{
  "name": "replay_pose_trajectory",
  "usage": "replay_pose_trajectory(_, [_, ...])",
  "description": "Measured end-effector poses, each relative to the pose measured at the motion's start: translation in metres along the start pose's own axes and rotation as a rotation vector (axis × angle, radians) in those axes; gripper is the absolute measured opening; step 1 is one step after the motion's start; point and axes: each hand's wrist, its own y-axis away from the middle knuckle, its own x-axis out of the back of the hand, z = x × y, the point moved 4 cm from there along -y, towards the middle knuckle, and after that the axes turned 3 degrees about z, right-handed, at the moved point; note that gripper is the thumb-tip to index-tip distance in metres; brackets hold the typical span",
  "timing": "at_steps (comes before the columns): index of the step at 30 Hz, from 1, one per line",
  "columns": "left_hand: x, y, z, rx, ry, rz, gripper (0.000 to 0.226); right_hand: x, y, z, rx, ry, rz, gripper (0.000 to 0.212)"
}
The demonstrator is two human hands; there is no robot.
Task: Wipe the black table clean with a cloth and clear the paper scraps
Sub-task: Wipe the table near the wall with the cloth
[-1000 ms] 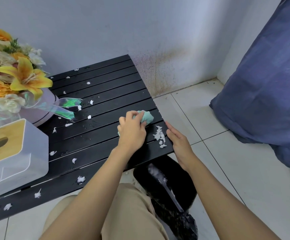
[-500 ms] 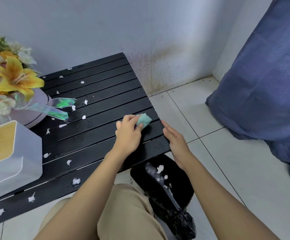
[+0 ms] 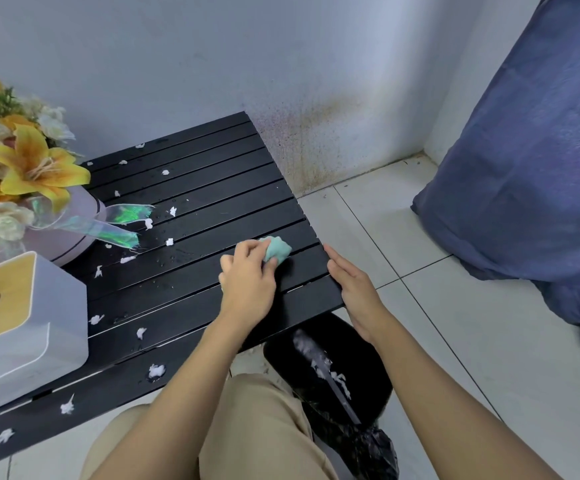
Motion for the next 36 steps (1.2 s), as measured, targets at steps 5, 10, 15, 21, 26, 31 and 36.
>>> replay_pose_trajectory(5, [-0.019,0.031,0.02,-0.119,-0.203,0.129,0.037,0.001,0.002,-0.003,0.019,0.036,0.009,0.04])
replay_pose_trajectory(10, [-0.011,0.067,0.029,-0.286,0.033,-0.152,0.036,0.001,-0.001,0.0,0.032,0.032,0.017,0.037])
replay_pose_trajectory(15, [-0.008,0.003,0.017,-0.008,0.078,0.033,0.035,-0.001,0.001,-0.002,0.058,-0.006,0.013,0.037])
replay_pose_trajectory(21, [-0.027,0.01,0.023,-0.161,-0.155,0.118,0.036,-0.001,0.001,-0.003,0.061,0.004,0.008,0.039])
replay_pose_trajectory(26, [-0.022,0.075,0.037,-0.362,-0.077,-0.026,0.037,0.0,0.002,-0.002,0.021,-0.014,0.019,0.037])
replay_pose_trajectory(31, [0.005,0.036,0.018,-0.237,0.407,-0.298,0.023,-0.001,0.001,-0.003,0.022,-0.023,0.022,0.037])
replay_pose_trajectory(36, [-0.012,-0.025,0.005,0.007,-0.069,0.061,0.033,-0.001,-0.001,0.0,-0.008,-0.054,0.008,0.037])
